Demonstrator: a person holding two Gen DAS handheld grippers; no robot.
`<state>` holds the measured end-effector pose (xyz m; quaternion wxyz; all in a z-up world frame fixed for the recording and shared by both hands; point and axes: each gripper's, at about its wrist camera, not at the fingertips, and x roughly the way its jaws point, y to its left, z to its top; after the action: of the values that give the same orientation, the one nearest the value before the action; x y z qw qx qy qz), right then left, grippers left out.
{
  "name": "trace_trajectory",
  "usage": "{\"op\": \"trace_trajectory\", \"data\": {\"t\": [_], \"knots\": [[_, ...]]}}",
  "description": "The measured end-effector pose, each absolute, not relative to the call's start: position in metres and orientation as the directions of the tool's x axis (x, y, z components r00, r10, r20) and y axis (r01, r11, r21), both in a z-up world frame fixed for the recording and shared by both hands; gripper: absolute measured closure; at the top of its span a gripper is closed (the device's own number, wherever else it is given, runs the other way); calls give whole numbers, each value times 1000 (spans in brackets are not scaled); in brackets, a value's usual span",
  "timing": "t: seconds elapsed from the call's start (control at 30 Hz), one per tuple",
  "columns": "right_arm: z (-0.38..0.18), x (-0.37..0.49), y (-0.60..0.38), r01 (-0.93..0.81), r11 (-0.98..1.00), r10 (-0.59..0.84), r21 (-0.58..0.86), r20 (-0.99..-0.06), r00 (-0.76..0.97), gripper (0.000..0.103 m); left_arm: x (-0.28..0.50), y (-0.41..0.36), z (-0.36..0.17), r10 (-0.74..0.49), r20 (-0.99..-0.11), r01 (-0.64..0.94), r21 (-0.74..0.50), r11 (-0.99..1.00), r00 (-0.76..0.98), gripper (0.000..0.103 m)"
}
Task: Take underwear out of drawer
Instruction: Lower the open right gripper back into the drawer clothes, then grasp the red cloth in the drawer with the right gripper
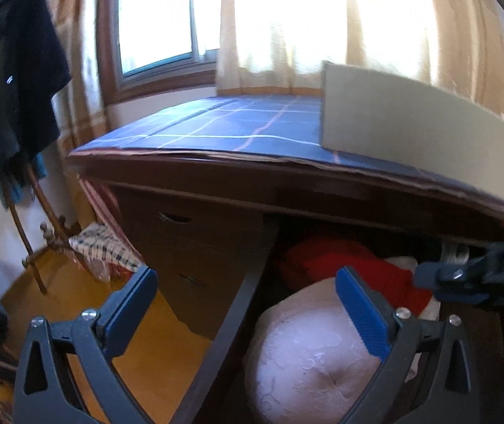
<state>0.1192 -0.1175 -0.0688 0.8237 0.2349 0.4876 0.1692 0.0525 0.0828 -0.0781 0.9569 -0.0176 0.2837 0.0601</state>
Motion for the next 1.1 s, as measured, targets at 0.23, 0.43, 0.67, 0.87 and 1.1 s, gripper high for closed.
{"op": "trace_trajectory", "data": {"t": [0.23, 0.43, 0.67, 0.87, 1.1], "knots": [[-83, 155, -88, -138, 885, 458, 445, -776, 434, 45, 51, 88, -80, 102, -548, -145, -36, 989, 830, 1], [-101, 177, -68, -229, 922, 382, 313, -833, 400, 45, 50, 86, -78, 115, -535, -150, -23, 988, 837, 1], [-115, 183, -54, -322, 910, 377, 260, -842, 386, 46, 53, 83, -78, 120, -537, -146, -6, 989, 835, 1], [-111, 175, -54, -375, 885, 402, 275, -858, 320, 72, 53, 81, -77, 121, -534, -139, 8, 990, 837, 1], [-115, 170, -61, -381, 879, 409, 286, -864, 295, 69, 53, 81, -77, 128, -532, -143, 13, 990, 837, 1]]}}
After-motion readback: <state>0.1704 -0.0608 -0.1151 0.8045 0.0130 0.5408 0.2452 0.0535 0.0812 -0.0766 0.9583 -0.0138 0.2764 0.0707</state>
